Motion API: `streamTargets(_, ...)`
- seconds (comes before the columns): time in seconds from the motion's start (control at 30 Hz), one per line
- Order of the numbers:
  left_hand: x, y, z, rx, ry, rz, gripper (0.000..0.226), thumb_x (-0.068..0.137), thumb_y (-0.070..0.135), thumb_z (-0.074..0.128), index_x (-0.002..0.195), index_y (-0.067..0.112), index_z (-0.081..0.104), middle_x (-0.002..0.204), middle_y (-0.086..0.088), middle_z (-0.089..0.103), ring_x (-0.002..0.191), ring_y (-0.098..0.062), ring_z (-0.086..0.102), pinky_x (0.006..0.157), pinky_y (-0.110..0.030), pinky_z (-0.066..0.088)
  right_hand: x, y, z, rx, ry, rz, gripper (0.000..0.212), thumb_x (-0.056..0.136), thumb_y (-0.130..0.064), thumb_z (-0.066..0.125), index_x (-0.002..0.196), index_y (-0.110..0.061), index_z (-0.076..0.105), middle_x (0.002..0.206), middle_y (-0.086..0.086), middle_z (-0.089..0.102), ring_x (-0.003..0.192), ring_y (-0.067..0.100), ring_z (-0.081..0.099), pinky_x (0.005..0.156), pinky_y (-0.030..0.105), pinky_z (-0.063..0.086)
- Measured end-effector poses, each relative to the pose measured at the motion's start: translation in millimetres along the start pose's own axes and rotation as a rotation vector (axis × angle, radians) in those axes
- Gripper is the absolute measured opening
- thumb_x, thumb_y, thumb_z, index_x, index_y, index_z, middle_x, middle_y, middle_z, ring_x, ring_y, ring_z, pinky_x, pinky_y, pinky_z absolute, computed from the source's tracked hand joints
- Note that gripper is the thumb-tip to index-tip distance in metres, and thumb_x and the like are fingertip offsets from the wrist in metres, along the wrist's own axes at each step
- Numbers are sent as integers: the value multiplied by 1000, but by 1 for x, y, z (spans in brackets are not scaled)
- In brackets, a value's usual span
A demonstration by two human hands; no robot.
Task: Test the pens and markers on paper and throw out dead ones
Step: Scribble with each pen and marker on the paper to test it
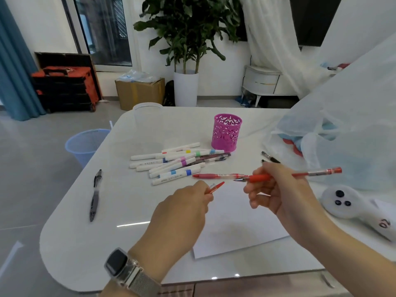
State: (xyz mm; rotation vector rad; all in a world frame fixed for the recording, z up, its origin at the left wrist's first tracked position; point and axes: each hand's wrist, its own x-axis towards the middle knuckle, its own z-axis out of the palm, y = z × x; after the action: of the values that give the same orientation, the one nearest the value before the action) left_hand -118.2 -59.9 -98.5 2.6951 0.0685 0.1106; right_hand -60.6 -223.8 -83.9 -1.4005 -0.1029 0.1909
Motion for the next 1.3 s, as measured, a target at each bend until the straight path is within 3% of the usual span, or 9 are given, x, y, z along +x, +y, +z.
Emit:
streamTargets(0.17, 4, 5, 1, 42, 10, 64, 18, 101, 32, 35, 116, 32, 45, 107, 15, 58, 92, -5, 56, 78, -20, 47, 2, 6, 3, -88, -57, -62, 37, 100, -15, 41, 70, -1, 58, 55, 15, 60, 46, 21, 50, 43, 28, 42)
streamTargets(0.43, 7, 3, 4, 21, 27, 127, 23, 100, 39, 31, 116, 34, 47, 104, 15, 59, 91, -5, 55, 79, -21, 47, 3, 14, 9, -187, -116, -21, 32, 99, -16, 43, 74, 0, 57, 53, 8, 56, 46, 17, 47, 46, 29, 42)
streamTargets(0.53, 5, 4, 3, -139, 15, 148, 22, 99, 39, 34, 108, 33, 53, 94, 14, 61, 86, -5, 56, 77, -19, 47, 4, 16, 10, -180, -86, -16, 28, 97, -14, 43, 71, -7, 51, 46, 6, 44, 42, 16, 38, 45, 30, 39)
streamTargets(0.63, -1, 7, 4, -396, 20, 150, 23, 98, 36, 36, 86, 35, 56, 75, 14, 63, 69, -1, 53, 63, -11, 42, 1, 21, 11, -129, -23, -28, 22, 95, -14, 38, 80, -9, 54, 43, 2, 30, 40, 15, 26, 41, 26, 32)
streamTargets(0.8, -9, 12, 14, -657, -49, 60, 34, 98, 33, 36, 69, 26, 54, 50, 9, 52, 49, -1, 46, 55, -15, 38, -13, 41, 21, -22, -3, -42, 24, 72, -26, 37, 66, -12, 56, 45, 4, 30, 44, 19, 25, 40, 22, 27)
streamTargets(0.93, -13, 6, 14, -734, -142, -10, 38, 99, 28, 36, 65, 23, 53, 42, 11, 45, 42, -2, 40, 52, -18, 35, -18, 45, 24, -79, -39, -25, 24, 71, -27, 37, 66, -13, 55, 48, 6, 33, 42, 18, 27, 39, 22, 26)
streamTargets(1.1, -5, 9, 5, -700, -50, -64, 37, 99, 30, 36, 67, 24, 53, 52, 8, 46, 48, -7, 40, 56, -26, 35, -4, 31, 28, -126, -25, 10, 24, 93, -21, 43, 73, -12, 53, 43, -3, 31, 39, 14, 26, 40, 23, 28)
streamTargets(1.2, 7, 2, 1, -610, 40, -103, 35, 99, 30, 34, 70, 23, 52, 61, 4, 50, 54, -11, 43, 56, -26, 35, 12, 17, 16, -11, 68, -73, 22, 94, -18, 54, 73, -15, 48, 45, -5, 37, 40, 11, 30, 38, 23, 28)
streamTargets(1.3, 11, -11, -1, -436, 56, -116, 33, 100, 30, 31, 73, 25, 50, 68, 5, 52, 60, -11, 46, 60, -27, 38, 23, 16, -3, -68, 64, -121, 17, 89, -17, 64, 74, -11, 58, 52, 0, 48, 45, 12, 39, 40, 24, 34)
